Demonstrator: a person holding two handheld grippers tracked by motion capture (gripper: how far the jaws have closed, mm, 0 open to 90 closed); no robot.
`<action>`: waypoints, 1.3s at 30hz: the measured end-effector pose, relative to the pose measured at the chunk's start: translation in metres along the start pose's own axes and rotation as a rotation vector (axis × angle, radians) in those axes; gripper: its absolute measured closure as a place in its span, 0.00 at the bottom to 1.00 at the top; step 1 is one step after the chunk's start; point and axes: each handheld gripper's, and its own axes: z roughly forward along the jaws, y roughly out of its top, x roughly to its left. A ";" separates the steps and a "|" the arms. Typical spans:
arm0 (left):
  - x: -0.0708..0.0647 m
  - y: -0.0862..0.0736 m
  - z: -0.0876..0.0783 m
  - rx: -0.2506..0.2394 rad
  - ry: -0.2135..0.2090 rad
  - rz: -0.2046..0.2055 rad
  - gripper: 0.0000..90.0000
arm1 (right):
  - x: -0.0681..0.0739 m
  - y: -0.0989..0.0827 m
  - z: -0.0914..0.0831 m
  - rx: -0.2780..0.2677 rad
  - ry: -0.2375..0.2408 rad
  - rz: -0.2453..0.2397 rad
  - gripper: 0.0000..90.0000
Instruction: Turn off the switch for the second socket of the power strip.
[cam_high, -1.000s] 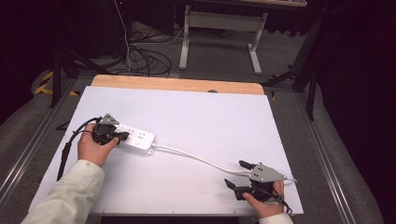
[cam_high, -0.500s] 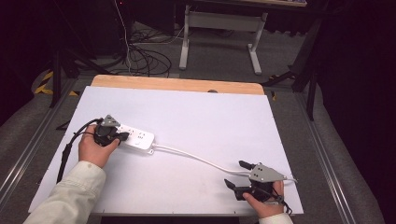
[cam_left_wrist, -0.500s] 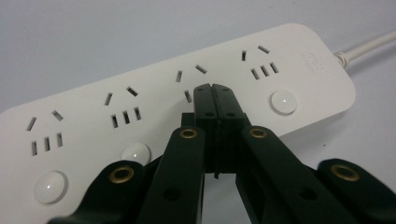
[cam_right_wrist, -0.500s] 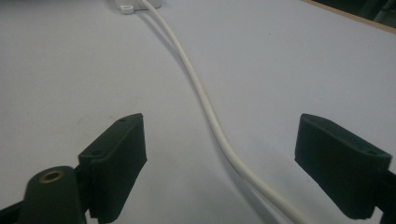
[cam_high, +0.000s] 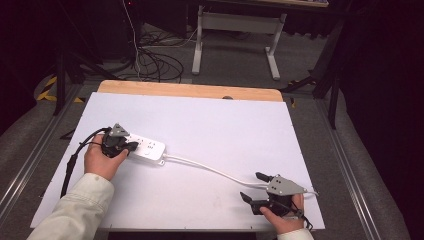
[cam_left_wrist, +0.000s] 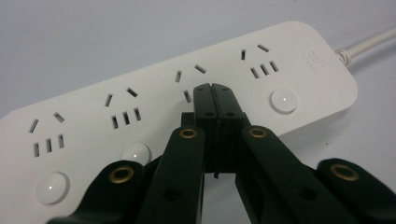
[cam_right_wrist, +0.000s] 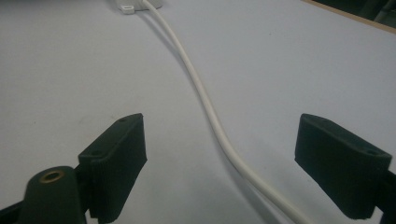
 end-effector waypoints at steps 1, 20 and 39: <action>0.000 0.000 0.000 0.000 0.000 0.000 1.00 | 0.000 0.000 0.000 0.000 0.000 0.000 0.19; -0.004 0.000 0.002 -0.009 0.040 -0.001 1.00 | 0.000 0.000 0.000 0.004 0.006 -0.003 0.19; -0.002 -0.004 -0.002 -0.051 0.033 -0.026 1.00 | 0.000 -0.001 0.000 0.006 0.001 -0.001 0.18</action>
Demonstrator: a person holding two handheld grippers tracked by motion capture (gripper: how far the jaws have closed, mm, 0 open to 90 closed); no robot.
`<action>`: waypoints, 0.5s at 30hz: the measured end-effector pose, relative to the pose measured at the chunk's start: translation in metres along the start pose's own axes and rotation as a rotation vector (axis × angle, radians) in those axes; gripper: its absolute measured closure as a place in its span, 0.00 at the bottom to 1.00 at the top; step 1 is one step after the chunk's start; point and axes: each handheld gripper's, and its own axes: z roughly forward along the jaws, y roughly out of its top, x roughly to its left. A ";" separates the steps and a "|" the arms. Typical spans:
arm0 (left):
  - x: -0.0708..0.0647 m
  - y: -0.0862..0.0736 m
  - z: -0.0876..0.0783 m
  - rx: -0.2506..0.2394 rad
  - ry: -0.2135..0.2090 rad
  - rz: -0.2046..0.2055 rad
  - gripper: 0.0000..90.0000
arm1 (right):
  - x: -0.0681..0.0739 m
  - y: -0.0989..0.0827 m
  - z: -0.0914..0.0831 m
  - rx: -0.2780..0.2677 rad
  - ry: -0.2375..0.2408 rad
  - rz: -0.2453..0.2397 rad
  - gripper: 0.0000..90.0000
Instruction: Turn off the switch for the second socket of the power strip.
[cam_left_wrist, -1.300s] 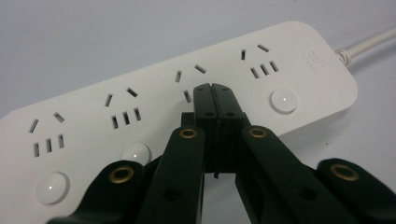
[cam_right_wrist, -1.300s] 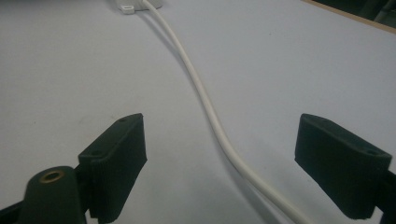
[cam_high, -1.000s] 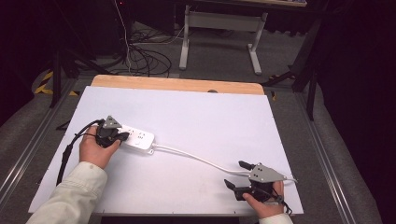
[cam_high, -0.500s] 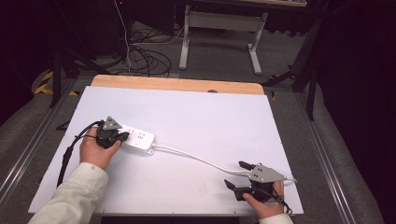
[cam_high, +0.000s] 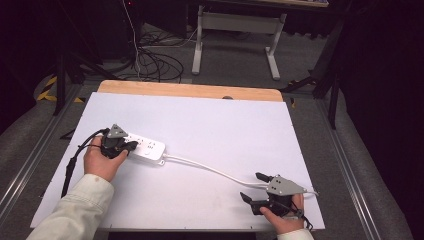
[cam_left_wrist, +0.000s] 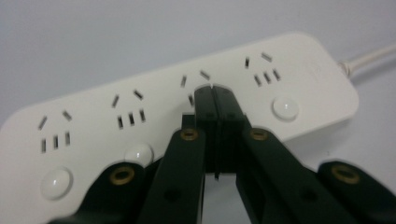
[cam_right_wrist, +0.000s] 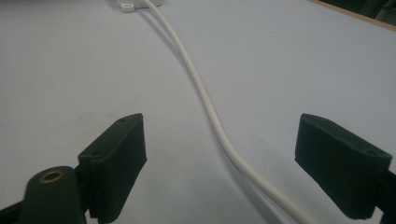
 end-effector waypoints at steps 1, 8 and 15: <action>-0.001 0.000 -0.001 -0.006 0.020 0.009 0.92 | 0.000 0.000 0.000 0.000 -0.001 0.001 0.18; -0.007 0.006 -0.016 -0.089 -0.029 -0.022 0.87 | 0.000 0.000 0.000 0.004 -0.001 -0.001 0.18; -0.013 0.012 -0.031 -0.127 -0.041 -0.008 0.84 | 0.000 0.000 0.000 0.000 -0.001 0.002 0.18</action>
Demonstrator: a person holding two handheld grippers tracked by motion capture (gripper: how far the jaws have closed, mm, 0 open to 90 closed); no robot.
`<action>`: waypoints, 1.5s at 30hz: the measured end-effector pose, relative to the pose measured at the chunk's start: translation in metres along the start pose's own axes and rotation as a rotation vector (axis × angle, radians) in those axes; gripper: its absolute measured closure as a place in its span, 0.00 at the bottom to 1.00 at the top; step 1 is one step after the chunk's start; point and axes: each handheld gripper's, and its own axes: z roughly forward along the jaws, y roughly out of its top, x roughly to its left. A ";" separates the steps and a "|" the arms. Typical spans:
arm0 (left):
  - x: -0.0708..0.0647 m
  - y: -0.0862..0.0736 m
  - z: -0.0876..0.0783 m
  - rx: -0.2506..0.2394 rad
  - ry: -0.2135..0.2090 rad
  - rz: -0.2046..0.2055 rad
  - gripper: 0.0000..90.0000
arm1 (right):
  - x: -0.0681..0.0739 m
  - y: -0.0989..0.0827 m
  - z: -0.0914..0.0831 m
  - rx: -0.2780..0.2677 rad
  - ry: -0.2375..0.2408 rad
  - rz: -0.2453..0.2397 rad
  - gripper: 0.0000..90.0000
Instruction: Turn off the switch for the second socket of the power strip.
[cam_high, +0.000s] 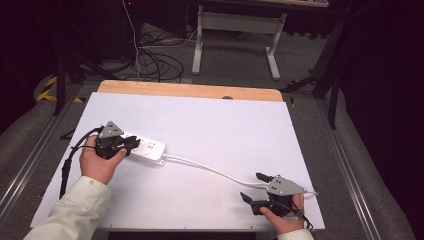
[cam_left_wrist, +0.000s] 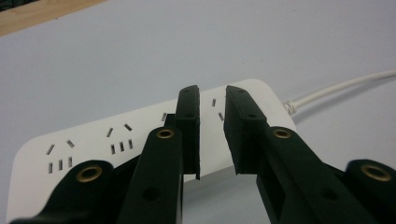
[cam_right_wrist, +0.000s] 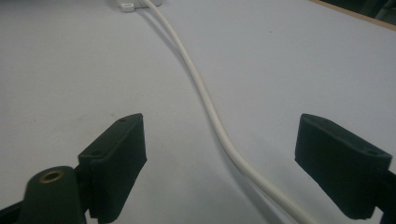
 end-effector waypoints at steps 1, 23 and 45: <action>0.000 0.001 -0.002 -0.006 -0.002 0.005 0.83 | 0.000 0.000 0.000 0.000 0.001 0.000 0.19; -0.015 0.013 -0.026 -0.042 -0.065 0.035 0.69 | 0.000 0.000 0.001 0.006 0.000 0.008 0.18; -0.040 -0.001 -0.064 -0.225 -0.157 0.116 0.20 | 0.000 -0.001 -0.001 0.001 0.015 -0.007 0.14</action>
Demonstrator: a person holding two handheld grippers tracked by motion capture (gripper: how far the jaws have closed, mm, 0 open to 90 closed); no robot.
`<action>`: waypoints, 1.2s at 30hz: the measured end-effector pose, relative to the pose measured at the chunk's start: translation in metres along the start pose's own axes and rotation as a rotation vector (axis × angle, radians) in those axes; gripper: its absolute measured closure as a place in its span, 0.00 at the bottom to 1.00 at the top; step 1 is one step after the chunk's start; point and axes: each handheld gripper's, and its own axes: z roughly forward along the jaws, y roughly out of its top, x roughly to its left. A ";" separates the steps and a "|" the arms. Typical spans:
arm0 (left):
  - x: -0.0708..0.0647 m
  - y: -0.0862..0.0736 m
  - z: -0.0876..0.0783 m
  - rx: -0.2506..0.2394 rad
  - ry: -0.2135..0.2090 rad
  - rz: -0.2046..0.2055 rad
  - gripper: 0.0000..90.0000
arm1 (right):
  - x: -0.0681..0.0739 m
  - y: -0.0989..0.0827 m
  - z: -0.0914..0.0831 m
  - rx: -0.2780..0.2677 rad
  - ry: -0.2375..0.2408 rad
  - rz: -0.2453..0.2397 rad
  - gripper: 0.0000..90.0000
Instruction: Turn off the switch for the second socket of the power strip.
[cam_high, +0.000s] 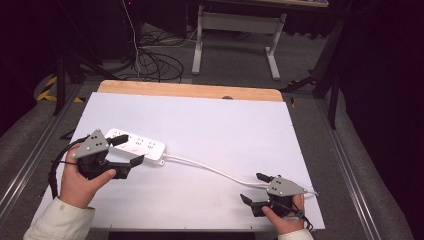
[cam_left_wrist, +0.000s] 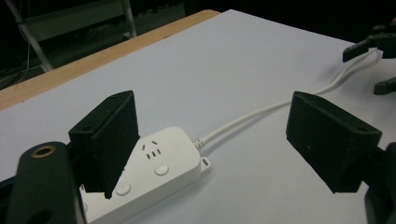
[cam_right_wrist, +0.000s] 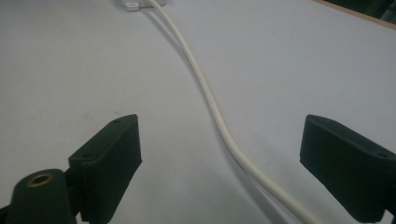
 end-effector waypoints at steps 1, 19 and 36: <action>-0.001 -0.003 -0.002 -0.003 -0.005 0.010 0.20 | 0.000 0.000 0.000 0.000 0.000 0.000 0.14; -0.006 -0.049 -0.013 -0.003 -0.067 -0.082 0.18 | 0.003 0.001 0.001 0.006 0.045 0.037 0.14; -0.010 -0.084 -0.010 0.078 -0.048 -0.047 0.18 | 0.003 0.002 0.000 0.008 0.063 0.055 0.14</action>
